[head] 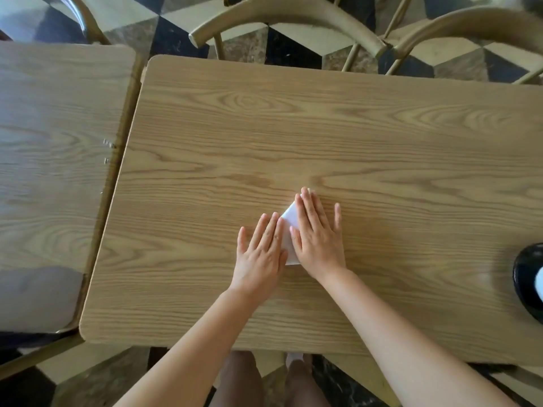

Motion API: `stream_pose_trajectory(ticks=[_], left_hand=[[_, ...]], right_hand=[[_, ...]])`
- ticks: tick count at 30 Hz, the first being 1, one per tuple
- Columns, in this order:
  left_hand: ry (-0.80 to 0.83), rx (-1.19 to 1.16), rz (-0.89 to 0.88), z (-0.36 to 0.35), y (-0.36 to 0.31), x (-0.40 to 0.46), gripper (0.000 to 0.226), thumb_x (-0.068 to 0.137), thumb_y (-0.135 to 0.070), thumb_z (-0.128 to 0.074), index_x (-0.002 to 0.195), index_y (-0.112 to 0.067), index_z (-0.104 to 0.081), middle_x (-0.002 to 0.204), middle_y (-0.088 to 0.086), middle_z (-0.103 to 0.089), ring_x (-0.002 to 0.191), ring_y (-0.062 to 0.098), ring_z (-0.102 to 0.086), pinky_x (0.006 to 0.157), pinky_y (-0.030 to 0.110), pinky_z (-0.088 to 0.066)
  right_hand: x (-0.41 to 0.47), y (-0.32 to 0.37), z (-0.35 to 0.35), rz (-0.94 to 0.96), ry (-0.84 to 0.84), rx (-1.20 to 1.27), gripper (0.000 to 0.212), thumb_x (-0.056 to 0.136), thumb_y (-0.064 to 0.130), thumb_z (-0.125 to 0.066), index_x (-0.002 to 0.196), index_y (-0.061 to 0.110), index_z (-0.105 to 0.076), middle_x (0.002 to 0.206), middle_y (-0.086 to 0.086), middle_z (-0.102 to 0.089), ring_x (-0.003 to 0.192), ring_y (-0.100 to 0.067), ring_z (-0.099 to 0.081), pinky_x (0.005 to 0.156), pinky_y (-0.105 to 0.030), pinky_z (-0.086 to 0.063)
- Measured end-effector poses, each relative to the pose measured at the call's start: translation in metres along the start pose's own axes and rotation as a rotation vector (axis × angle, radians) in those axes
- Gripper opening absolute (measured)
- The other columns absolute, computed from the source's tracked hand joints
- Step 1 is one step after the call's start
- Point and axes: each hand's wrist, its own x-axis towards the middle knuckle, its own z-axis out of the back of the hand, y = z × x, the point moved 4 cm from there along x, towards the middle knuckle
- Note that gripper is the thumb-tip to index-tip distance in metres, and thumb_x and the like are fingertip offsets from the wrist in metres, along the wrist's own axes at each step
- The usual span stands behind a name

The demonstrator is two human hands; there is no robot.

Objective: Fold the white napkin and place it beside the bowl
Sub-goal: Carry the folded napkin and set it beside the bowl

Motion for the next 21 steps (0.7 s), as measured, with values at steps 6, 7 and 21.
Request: stream_pose_trajectory(ticks=[6,7,21], left_hand=[[-0.027,-0.104,0.040,0.004,-0.007,-0.008,0.058,0.091,-0.026,-0.020,0.143,-0.002,-0.029,0.151,0.012,-0.029,0.141,0.022,-0.021,0.110,0.046,-0.024],[-0.087,-0.143,0.027,0.008,-0.009,-0.010,0.054,0.089,-0.020,-0.027,0.137,0.001,-0.039,0.144,0.016,-0.042,0.134,0.028,-0.037,0.105,0.044,-0.034],[0.150,-1.270,0.607,0.034,-0.057,-0.021,0.029,0.083,-0.003,-0.061,0.112,-0.006,-0.058,0.081,0.003,-0.065,0.071,0.013,-0.062,0.055,0.023,-0.048]], right_hand=[[-0.051,-0.010,-0.009,0.033,0.060,-0.037,0.055,0.094,0.033,-0.029,0.145,0.012,-0.024,0.153,0.000,-0.019,0.140,-0.015,-0.014,0.111,-0.050,-0.007],[-0.052,-0.010,-0.008,0.017,0.065,-0.040,0.055,0.094,0.034,-0.028,0.145,0.012,-0.024,0.153,0.000,-0.021,0.141,-0.015,-0.015,0.111,-0.049,-0.007],[-0.084,-0.037,0.035,-0.383,0.029,0.730,0.033,0.089,0.022,-0.049,0.121,0.018,-0.054,0.109,-0.003,-0.066,0.096,-0.021,-0.061,0.078,-0.034,-0.048]])
